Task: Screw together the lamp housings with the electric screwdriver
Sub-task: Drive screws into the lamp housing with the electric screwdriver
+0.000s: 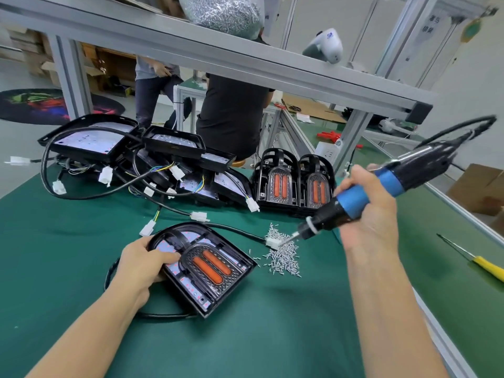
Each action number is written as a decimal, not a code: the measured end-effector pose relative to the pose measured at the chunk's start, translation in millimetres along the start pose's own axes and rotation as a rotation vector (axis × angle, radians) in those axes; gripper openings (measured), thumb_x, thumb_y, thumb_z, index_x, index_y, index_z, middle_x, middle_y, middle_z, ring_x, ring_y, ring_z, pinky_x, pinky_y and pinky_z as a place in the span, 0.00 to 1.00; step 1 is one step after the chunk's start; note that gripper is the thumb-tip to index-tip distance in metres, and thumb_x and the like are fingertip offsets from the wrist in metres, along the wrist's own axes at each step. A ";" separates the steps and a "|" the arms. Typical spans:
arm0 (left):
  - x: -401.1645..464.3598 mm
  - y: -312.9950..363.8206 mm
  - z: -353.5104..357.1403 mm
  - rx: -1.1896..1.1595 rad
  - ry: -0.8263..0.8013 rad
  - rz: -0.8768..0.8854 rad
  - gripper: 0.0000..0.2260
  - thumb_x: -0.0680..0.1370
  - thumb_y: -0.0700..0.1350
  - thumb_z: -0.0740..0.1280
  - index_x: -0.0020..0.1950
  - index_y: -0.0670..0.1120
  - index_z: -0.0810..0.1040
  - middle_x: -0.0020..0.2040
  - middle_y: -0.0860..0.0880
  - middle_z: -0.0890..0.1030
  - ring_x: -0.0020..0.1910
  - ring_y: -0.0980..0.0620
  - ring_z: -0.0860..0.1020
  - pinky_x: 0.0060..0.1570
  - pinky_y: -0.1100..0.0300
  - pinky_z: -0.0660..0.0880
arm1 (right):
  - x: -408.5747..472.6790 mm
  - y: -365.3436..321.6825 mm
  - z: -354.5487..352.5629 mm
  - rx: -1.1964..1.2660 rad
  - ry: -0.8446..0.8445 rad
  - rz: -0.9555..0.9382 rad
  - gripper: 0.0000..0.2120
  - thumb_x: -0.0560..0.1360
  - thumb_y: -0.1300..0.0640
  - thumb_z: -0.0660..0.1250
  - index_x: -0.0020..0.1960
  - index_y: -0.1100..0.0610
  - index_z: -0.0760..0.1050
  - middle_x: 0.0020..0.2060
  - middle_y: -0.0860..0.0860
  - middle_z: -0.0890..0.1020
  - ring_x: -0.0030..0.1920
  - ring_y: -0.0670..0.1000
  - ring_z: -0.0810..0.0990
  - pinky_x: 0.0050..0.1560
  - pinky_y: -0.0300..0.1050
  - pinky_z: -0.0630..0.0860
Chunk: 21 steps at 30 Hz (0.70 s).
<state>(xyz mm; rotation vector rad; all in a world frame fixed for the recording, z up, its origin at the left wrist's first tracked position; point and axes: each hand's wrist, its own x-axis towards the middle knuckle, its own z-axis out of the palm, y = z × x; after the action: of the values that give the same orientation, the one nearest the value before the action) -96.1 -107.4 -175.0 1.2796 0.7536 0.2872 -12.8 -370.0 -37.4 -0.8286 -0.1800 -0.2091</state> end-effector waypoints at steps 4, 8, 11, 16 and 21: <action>-8.0 -6.2 5.3 0.012 0.105 0.085 0.17 0.68 0.26 0.69 0.50 0.44 0.76 0.42 0.45 0.80 0.36 0.47 0.78 0.41 0.53 0.76 | 5.7 -18.0 -28.7 0.018 0.078 0.097 0.04 0.75 0.64 0.63 0.44 0.56 0.73 0.32 0.50 0.71 0.31 0.48 0.72 0.39 0.41 0.74; -16.0 -14.8 3.4 0.443 0.258 0.270 0.28 0.71 0.36 0.71 0.69 0.44 0.68 0.64 0.43 0.71 0.60 0.40 0.72 0.62 0.45 0.68 | 1.7 -20.5 -55.1 0.054 0.204 0.147 0.05 0.75 0.62 0.68 0.41 0.56 0.74 0.28 0.51 0.73 0.29 0.49 0.74 0.39 0.41 0.77; -24.0 -15.2 3.9 0.719 0.323 0.339 0.26 0.72 0.38 0.70 0.70 0.42 0.68 0.67 0.36 0.69 0.65 0.35 0.66 0.64 0.41 0.63 | -0.9 -22.1 -64.3 0.125 0.288 0.133 0.07 0.74 0.61 0.71 0.42 0.56 0.73 0.27 0.50 0.74 0.27 0.48 0.75 0.35 0.40 0.77; -36.5 -9.7 5.7 0.816 0.333 0.354 0.25 0.74 0.38 0.68 0.70 0.41 0.67 0.70 0.37 0.66 0.69 0.36 0.61 0.65 0.41 0.58 | 1.3 -25.0 -72.3 0.071 0.281 0.081 0.07 0.75 0.54 0.71 0.45 0.53 0.72 0.33 0.45 0.79 0.35 0.44 0.79 0.48 0.45 0.78; -65.2 30.5 31.5 0.716 0.209 0.934 0.21 0.70 0.49 0.63 0.62 0.44 0.75 0.63 0.45 0.76 0.64 0.46 0.67 0.63 0.48 0.62 | 1.2 -18.9 -66.7 0.007 0.301 0.095 0.07 0.75 0.55 0.71 0.43 0.53 0.72 0.30 0.47 0.75 0.30 0.45 0.75 0.39 0.41 0.76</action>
<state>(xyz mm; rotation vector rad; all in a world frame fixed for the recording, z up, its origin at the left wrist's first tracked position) -117.0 -160.5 -121.1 2.2735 0.3762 0.9736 -11.3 -432.3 -67.9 -0.7871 0.1403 -0.2412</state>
